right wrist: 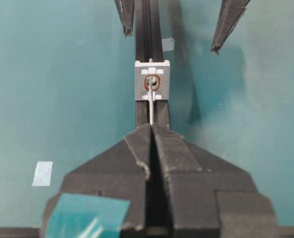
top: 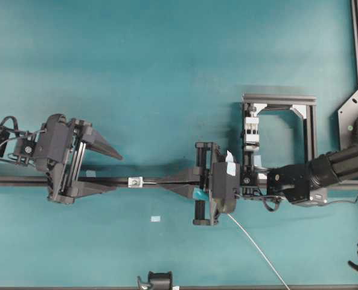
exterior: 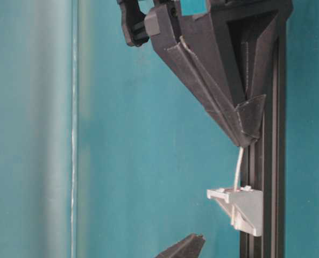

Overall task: Insert the wire into the hole on the left side and pull it with the left arm.
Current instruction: 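Push the wire tip leftward through the bracket hole with the right gripper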

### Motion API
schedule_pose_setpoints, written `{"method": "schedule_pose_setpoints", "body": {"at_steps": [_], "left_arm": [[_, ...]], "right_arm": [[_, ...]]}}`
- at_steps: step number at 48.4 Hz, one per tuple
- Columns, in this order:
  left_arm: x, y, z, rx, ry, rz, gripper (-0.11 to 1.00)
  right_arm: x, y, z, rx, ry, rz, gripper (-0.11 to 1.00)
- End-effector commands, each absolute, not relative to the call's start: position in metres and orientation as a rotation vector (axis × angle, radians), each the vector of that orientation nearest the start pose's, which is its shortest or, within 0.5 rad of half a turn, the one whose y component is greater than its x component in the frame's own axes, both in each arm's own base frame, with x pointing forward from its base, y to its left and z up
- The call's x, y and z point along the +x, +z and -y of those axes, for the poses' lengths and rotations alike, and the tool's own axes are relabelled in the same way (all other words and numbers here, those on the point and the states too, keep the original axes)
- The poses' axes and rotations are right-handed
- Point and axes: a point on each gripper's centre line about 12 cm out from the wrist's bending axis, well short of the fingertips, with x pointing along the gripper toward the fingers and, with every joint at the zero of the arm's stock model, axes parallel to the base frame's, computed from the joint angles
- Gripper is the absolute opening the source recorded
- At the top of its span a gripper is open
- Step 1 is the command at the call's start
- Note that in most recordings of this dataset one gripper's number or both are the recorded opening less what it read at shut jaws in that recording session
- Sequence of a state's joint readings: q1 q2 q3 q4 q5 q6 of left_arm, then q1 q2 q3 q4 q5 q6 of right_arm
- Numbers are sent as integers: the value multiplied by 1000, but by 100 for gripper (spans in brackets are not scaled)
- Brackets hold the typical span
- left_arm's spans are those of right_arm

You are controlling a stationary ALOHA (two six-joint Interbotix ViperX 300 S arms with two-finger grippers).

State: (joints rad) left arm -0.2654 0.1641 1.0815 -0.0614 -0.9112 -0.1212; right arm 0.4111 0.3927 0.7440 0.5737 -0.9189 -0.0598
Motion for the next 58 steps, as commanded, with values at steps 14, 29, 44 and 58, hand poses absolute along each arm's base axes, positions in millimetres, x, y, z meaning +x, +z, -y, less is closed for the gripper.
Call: {"method": "schedule_pose_setpoints", "body": {"at_steps": [14, 29, 44, 58], "left_arm": [[311, 98, 81, -106, -198, -316, 67], [311, 98, 80, -106, -198, -316, 67], [311, 98, 81, -106, -198, -315, 67], [314, 100, 83, -108, -204, -306, 67]], "right_arm": [[397, 89, -112, 165, -75, -230, 1], [408, 87, -112, 157, -75, -259, 1], [413, 90, -111, 149, -69, -250, 1], [415, 89, -109, 153, -70, -263, 1]]}}
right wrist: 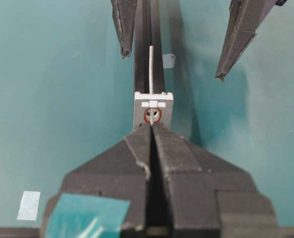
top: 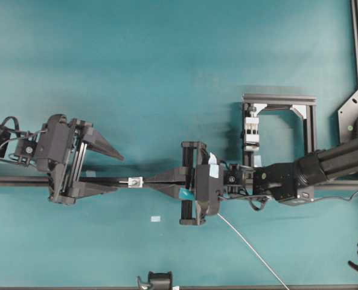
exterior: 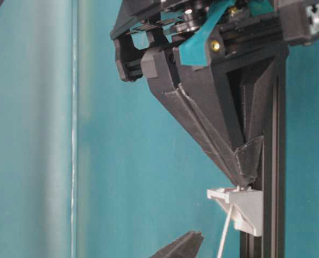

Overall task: Insert the wire into the hole on the left side and pull it with the left arm.
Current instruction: 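Push the wire tip leftward through the bracket hole with the right gripper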

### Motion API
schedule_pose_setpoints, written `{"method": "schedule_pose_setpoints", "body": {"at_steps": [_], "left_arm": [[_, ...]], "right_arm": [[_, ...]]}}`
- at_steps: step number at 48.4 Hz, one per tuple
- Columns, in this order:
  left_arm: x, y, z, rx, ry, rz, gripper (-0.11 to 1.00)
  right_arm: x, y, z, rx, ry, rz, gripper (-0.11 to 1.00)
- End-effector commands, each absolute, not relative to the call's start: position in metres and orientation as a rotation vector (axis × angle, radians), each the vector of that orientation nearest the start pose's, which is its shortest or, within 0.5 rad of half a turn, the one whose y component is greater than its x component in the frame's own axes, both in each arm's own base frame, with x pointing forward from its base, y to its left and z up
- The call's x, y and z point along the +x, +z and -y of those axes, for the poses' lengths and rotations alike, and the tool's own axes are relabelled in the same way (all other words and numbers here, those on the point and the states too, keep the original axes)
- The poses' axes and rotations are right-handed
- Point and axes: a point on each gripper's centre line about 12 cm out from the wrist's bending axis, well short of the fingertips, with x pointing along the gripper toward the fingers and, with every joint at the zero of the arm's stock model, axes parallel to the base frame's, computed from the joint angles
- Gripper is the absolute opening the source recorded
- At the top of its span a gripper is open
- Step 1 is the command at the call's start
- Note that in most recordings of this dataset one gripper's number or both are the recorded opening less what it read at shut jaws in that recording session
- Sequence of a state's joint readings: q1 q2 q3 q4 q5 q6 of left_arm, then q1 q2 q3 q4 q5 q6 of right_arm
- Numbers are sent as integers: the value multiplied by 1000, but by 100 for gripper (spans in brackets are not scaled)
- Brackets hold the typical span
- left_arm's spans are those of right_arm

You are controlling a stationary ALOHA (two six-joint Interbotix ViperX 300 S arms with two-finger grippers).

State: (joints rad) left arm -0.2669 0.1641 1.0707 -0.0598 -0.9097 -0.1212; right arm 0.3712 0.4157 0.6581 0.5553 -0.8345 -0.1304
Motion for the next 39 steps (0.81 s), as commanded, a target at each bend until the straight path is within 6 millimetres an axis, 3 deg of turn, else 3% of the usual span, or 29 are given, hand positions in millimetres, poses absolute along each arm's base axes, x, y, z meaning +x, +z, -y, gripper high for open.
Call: {"method": "schedule_pose_setpoints", "body": {"at_steps": [1, 39], "left_arm": [[315, 100, 83, -108, -205, -306, 67], [321, 100, 89, -104, -213, -344, 67]], "right_arm": [[416, 90, -110, 153, -70, -262, 1], [416, 102, -110, 152, -64, -238, 1]]}}
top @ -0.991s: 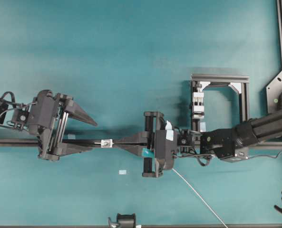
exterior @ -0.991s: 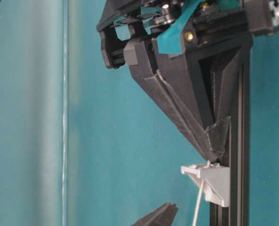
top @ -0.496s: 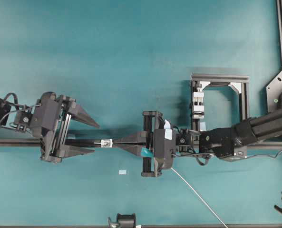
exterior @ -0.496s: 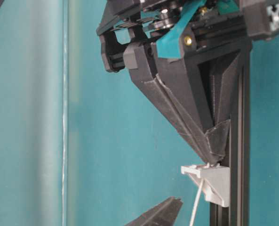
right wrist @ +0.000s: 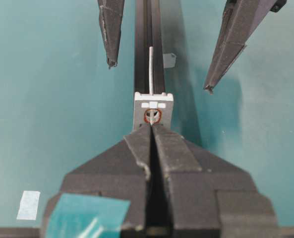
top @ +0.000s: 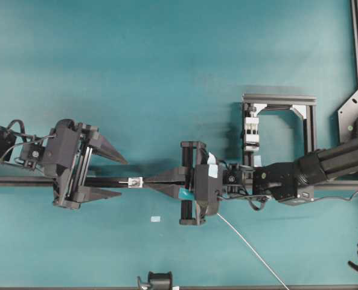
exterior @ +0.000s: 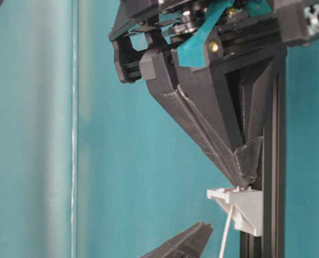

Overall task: Insert the wire into the hole on the left side and pull it with the left arm.
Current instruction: 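Push the wire tip leftward through the bracket hole with the right gripper, then close the left gripper on the wire tip past the bracket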

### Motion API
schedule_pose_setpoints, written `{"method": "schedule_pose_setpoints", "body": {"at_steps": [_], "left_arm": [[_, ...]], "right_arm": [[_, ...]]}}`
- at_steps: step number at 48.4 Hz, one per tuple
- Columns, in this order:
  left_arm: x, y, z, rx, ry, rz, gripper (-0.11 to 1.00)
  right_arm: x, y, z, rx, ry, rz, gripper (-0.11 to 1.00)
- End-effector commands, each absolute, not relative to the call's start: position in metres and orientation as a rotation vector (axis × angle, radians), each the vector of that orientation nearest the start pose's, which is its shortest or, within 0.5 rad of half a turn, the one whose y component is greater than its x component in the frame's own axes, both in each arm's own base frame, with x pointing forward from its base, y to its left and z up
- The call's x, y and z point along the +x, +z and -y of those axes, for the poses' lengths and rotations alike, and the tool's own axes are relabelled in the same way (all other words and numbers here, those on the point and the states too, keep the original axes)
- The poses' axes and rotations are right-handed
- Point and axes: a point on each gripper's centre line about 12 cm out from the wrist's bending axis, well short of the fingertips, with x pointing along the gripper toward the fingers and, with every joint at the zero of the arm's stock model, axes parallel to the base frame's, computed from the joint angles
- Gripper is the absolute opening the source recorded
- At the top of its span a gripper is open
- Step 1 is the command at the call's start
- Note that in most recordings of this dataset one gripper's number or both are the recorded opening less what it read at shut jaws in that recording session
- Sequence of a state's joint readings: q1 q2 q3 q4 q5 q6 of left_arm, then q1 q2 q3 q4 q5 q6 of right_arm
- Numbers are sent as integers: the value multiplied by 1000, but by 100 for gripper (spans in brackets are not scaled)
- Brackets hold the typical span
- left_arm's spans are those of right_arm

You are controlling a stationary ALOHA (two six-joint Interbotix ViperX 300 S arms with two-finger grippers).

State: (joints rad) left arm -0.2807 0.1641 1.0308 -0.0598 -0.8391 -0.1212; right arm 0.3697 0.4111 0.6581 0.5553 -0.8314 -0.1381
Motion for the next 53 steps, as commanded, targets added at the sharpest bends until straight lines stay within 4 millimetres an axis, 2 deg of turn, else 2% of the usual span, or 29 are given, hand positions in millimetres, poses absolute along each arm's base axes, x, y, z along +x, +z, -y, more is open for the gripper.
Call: {"method": "schedule_pose_setpoints", "body": {"at_steps": [1, 23, 27, 32, 38, 43, 48, 53], "left_arm": [[321, 100, 89, -104, -213, -345, 67], [321, 101, 89, -104, -215, -341, 67], [321, 101, 89, -104, -215, -341, 64], [322, 104, 90, -106, -216, -332, 50], [325, 111, 91, -119, -216, -309, 18], [327, 110, 91, -126, -215, -319, 0], [327, 107, 92, -133, -214, -347, -9], [326, 106, 93, -137, -216, -356, -10]], "right_arm": [[416, 103, -110, 152, -64, -235, 1], [415, 103, -109, 146, -63, -238, 1], [415, 104, -110, 147, -62, -237, 1], [415, 104, -110, 147, -62, -237, 1], [415, 103, -110, 146, -62, -238, 1], [414, 103, -109, 146, -62, -240, 1], [414, 102, -109, 145, -62, -241, 1], [414, 103, -109, 146, -62, -240, 1]]}}
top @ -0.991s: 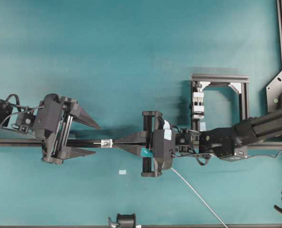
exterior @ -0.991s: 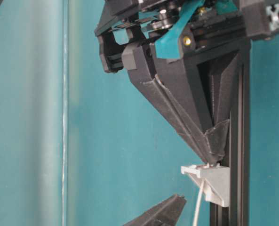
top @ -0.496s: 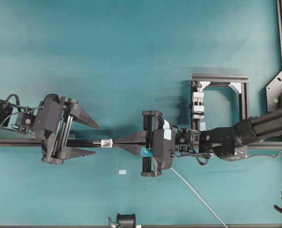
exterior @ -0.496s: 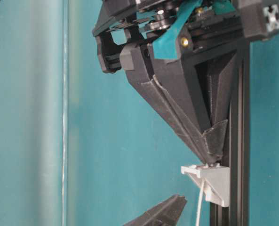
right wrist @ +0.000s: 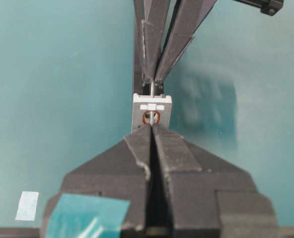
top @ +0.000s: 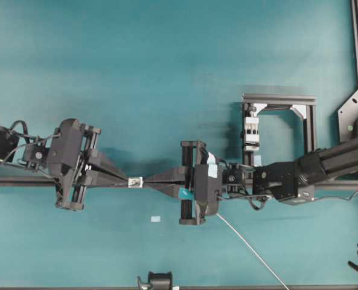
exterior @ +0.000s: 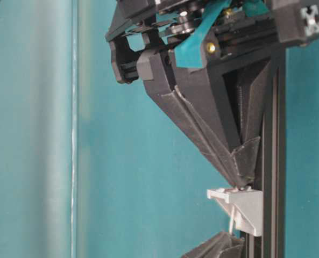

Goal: Insert the wire into the hole on the left side and pull it with the left arm.

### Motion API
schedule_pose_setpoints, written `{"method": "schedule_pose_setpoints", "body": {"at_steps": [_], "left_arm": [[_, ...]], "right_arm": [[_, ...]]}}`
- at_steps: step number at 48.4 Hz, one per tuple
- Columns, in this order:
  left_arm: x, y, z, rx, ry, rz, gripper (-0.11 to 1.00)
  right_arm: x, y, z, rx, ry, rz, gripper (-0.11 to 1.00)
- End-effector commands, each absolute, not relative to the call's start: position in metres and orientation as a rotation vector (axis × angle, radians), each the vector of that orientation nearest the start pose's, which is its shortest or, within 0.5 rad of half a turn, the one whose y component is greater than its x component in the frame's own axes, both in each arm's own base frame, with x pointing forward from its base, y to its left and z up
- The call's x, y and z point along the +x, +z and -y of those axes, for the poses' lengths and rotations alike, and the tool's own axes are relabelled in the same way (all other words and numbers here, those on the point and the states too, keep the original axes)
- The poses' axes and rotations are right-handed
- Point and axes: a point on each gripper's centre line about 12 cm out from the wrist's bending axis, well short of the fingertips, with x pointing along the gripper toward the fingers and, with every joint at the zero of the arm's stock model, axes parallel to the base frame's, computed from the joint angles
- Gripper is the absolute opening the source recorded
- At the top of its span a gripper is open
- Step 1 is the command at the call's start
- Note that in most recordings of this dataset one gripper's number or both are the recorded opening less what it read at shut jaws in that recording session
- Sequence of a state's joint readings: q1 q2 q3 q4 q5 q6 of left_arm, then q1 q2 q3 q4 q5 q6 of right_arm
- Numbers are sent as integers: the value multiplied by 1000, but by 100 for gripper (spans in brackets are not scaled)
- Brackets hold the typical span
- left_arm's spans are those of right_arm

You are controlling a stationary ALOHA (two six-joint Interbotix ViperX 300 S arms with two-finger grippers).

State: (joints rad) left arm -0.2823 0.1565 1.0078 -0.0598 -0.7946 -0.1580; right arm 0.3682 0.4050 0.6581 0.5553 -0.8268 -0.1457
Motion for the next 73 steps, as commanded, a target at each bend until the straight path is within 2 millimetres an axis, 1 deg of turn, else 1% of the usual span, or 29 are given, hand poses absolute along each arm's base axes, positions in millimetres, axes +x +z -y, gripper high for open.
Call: {"method": "schedule_pose_setpoints", "body": {"at_steps": [1, 15, 26, 28, 32, 42, 44, 45, 54, 64, 73], "left_arm": [[325, 105, 94, -136, -219, -358, -10], [325, 107, 94, -138, -221, -355, -10], [326, 107, 95, -138, -221, -357, -10], [325, 106, 94, -137, -220, -361, -10], [325, 106, 94, -137, -220, -364, -10], [322, 107, 94, -135, -221, -373, -10], [320, 107, 94, -134, -222, -380, -10], [319, 108, 94, -135, -221, -381, -10], [307, 115, 94, -132, -231, -413, -10], [282, 115, 93, -149, -239, -481, -10], [256, 120, 87, -163, -245, -487, -10]], "right_arm": [[414, 102, -109, 148, -64, -243, 1], [413, 99, -110, 149, -57, -268, 1], [414, 101, -110, 155, -57, -264, 1], [414, 101, -110, 155, -57, -264, 3], [414, 100, -111, 156, -55, -271, 18], [411, 107, -111, 162, -46, -278, 78], [410, 109, -110, 163, -46, -277, 87], [409, 110, -110, 163, -46, -276, 89], [403, 112, -108, 163, -47, -280, 90], [401, 111, -108, 161, -46, -284, 89], [400, 109, -107, 161, -45, -300, 89]]}}
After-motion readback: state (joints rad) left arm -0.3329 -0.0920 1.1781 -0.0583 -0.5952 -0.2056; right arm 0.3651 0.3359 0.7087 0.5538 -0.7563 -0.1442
